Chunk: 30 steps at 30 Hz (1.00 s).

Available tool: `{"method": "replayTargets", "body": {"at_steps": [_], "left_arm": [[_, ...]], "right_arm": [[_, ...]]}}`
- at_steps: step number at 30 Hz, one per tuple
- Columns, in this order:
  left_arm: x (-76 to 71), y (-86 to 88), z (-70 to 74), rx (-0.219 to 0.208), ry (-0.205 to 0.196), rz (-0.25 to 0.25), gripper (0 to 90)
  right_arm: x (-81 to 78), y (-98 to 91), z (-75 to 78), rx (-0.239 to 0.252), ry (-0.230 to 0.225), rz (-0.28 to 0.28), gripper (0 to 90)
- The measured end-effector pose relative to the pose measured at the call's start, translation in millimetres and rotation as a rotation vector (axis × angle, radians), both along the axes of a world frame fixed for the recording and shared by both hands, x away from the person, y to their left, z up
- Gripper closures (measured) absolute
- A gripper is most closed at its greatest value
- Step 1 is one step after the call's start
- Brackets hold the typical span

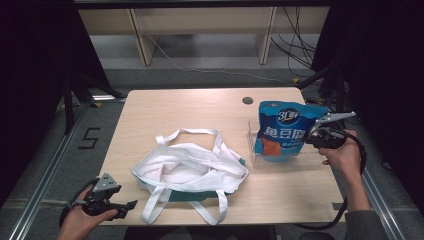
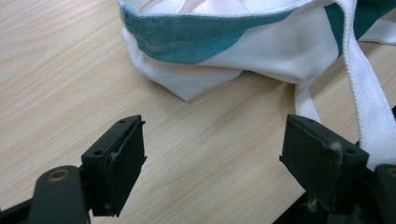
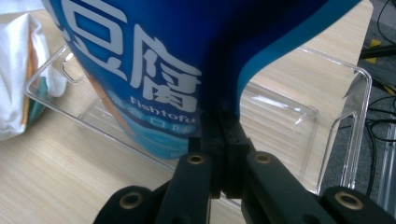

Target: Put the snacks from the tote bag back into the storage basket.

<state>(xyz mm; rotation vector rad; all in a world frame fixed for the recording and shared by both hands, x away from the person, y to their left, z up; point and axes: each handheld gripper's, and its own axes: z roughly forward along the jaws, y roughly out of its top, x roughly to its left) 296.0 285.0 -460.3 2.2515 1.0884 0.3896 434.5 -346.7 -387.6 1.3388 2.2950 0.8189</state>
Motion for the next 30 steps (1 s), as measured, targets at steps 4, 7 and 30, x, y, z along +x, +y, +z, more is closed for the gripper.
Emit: {"method": "replayTargets", "body": {"at_steps": [4,7,30], "left_arm": [[0.2,-0.4,-0.4,-0.006,0.001,0.001,20.6],[0.2,-0.1,0.0,-0.002,-0.001,-0.003,20.6],[-2.5,-0.3,2.1,-0.005,-0.003,-0.004,20.6]], "right_arm": [[2.3,-0.2,-0.8,-0.022,-0.012,0.011,88.4],[2.1,-0.3,-2.1,-0.042,-0.033,0.023,86.2],[-59.9,70.9,-10.2,0.118,-0.059,0.073,45.3]]}}
